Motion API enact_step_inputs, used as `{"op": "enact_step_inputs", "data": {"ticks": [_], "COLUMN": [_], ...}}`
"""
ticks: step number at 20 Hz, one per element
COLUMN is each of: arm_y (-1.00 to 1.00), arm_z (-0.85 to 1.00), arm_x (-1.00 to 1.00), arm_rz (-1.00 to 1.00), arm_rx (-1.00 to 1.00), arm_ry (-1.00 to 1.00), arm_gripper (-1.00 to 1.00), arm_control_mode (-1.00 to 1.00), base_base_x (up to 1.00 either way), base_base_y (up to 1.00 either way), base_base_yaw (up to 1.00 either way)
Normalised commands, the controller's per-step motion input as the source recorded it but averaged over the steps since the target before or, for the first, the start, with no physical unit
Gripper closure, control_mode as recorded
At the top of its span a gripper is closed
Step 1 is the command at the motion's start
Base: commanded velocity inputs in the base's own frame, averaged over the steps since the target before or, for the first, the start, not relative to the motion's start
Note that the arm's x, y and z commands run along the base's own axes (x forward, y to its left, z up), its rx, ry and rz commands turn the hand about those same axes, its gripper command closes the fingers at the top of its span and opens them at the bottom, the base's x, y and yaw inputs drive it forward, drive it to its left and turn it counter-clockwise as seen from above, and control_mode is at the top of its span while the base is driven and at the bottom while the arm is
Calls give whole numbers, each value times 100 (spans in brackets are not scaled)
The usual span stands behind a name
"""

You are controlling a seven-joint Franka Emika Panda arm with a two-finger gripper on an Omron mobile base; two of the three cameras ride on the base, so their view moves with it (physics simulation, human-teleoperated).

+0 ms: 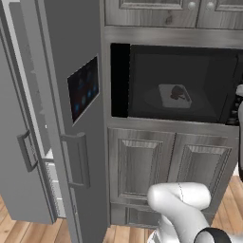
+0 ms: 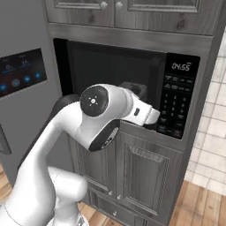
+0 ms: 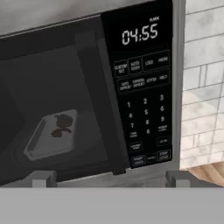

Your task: Place the tupperware containing the shrimp and garlic meal in the microwave. Close the microwave door and press the start button to reheat the meal.

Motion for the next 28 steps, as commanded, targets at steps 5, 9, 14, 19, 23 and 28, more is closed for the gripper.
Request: {"op": "enact_step_inputs", "data": {"ticks": [5, 9, 14, 19, 23, 28], "arm_y": [-34, -5, -25, -30, -30, -3], "arm_z": [-93, -50, 0, 0, -12, -21], "arm_x": [-16, -7, -3, -26, -15, -1], "arm_rz": [-15, -9, -2, 0, 0, 0], "arm_rx": [44, 22, 16, 12, 25, 35], "arm_ry": [-49, -24, 0, -1, 0, 5], "arm_gripper": [-100, -100, 100, 100, 100, 100], "arm_control_mode": [-100, -100, -100, -100, -100, -100], "base_base_x": [0, 0, 0, 0, 0, 0], "base_base_y": [0, 0, 0, 0, 0, 0], "base_base_yaw": [0, 0, 0, 0, 0, 0]}}
